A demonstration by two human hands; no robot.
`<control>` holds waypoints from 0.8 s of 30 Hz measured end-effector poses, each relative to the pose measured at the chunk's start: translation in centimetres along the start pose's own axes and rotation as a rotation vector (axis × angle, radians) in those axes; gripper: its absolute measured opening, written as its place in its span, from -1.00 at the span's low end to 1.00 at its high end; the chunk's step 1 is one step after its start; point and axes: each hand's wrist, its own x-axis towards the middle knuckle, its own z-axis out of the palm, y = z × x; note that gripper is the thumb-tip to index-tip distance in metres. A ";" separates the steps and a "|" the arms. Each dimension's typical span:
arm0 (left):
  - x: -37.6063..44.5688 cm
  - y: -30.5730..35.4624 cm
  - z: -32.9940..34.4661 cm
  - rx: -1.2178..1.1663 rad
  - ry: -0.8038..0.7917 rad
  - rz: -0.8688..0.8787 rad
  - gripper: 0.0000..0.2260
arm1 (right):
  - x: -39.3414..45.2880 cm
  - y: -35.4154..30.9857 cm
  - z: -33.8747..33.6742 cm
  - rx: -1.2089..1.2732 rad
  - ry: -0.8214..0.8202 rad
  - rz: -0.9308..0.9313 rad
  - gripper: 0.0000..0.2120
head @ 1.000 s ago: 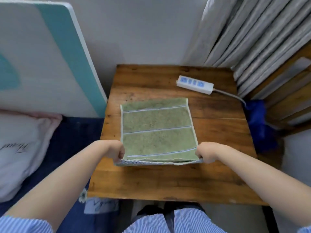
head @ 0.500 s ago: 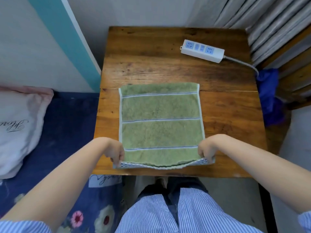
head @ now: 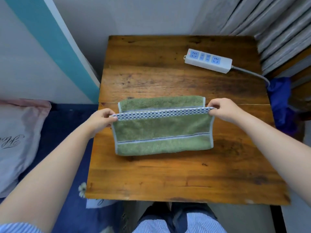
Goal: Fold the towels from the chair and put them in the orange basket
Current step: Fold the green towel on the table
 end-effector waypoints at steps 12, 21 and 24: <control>5.9 2.7 4.0 0.175 0.518 0.094 -0.79 | 6.1 0.3 3.4 -0.064 0.408 0.095 -0.77; 9.6 1.7 5.1 0.533 0.512 -0.093 -0.74 | 8.9 0.5 5.4 -0.243 0.347 0.207 -0.73; 9.9 1.7 5.5 0.545 0.509 -0.125 -0.68 | 9.0 0.5 5.9 -0.263 0.351 0.197 -0.67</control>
